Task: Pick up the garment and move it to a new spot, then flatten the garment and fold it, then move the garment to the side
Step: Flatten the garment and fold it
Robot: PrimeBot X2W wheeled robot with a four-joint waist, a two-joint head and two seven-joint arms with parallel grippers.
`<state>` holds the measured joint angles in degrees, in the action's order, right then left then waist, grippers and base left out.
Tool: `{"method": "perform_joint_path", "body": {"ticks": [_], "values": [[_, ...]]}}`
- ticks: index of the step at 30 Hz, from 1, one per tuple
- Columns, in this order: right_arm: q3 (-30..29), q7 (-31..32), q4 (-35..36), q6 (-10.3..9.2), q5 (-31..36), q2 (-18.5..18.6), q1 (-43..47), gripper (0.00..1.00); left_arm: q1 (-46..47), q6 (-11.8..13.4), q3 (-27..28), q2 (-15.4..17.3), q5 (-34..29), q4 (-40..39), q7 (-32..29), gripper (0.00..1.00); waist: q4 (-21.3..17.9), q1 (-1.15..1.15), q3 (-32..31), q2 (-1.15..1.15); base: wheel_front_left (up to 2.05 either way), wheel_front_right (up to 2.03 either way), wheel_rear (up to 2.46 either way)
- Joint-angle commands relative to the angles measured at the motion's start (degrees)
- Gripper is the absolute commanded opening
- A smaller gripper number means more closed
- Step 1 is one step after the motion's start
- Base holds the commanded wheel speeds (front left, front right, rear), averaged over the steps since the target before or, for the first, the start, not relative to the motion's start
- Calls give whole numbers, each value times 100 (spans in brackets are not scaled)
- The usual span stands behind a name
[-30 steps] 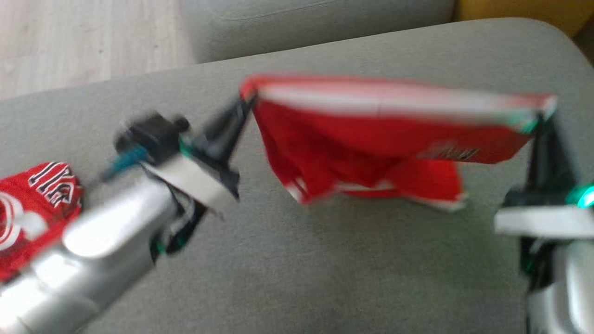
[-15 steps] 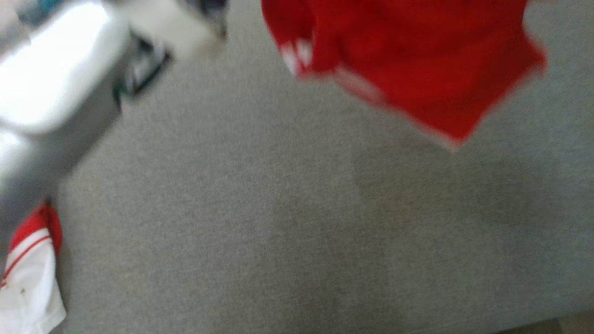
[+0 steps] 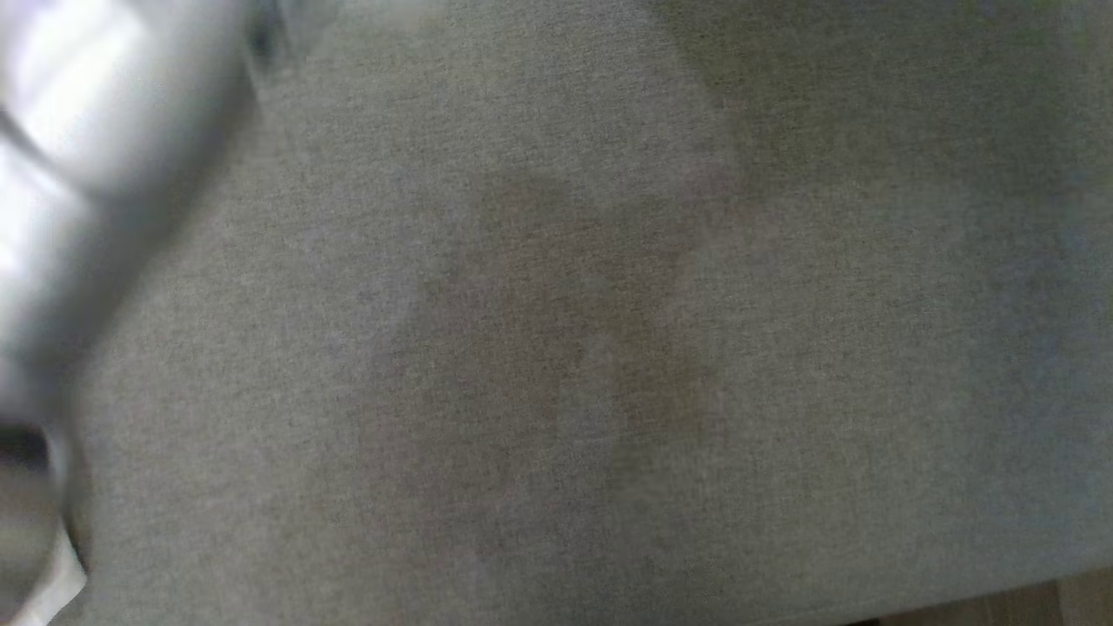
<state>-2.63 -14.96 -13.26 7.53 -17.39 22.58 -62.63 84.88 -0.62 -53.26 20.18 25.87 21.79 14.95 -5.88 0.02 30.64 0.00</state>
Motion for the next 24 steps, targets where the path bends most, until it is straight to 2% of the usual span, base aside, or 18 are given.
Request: {"method": "perform_joint_path", "body": {"ticks": [1, 6, 7, 14, 19, 24], "values": [[196, -4, 206, -4, -199, 21, 769, 0, -669, -73, 44, 261, -252, -268, 4, 0, -19, -2, 9, 0, 0, 0, 0], [344, -4, 363, -4, -550, -21, 2273, 0, -2500, -107, -97, 247, -464, -655, 4, 0, -44, -2, -36, 0, 0, 0, 0], [344, -4, 363, -4, -550, -21, 2273, 0, -2500, -107, -97, 247, -464, -655, 4, 0, -44, -2, -36, 0, 0, 0, 0], [-129, -4, 658, -4, -524, -83, 4210, 0, -4637, -302, -432, 149, -425, -514, 4, 0, -172, -2, -517, 0, 0, 0, 0], [-412, 297, 1036, -4, -656, -148, 5588, 0, -5526, -313, -672, 169, -223, -288, -6, 0, -290, -2, -877, 0, 0, 0, 0], [-600, 838, 1817, -4, -970, -140, 6772, 0, -6051, -323, -778, 377, 116, -701, -373, 0, -314, -2, -1093, 0, 0, 0, 0]]}}
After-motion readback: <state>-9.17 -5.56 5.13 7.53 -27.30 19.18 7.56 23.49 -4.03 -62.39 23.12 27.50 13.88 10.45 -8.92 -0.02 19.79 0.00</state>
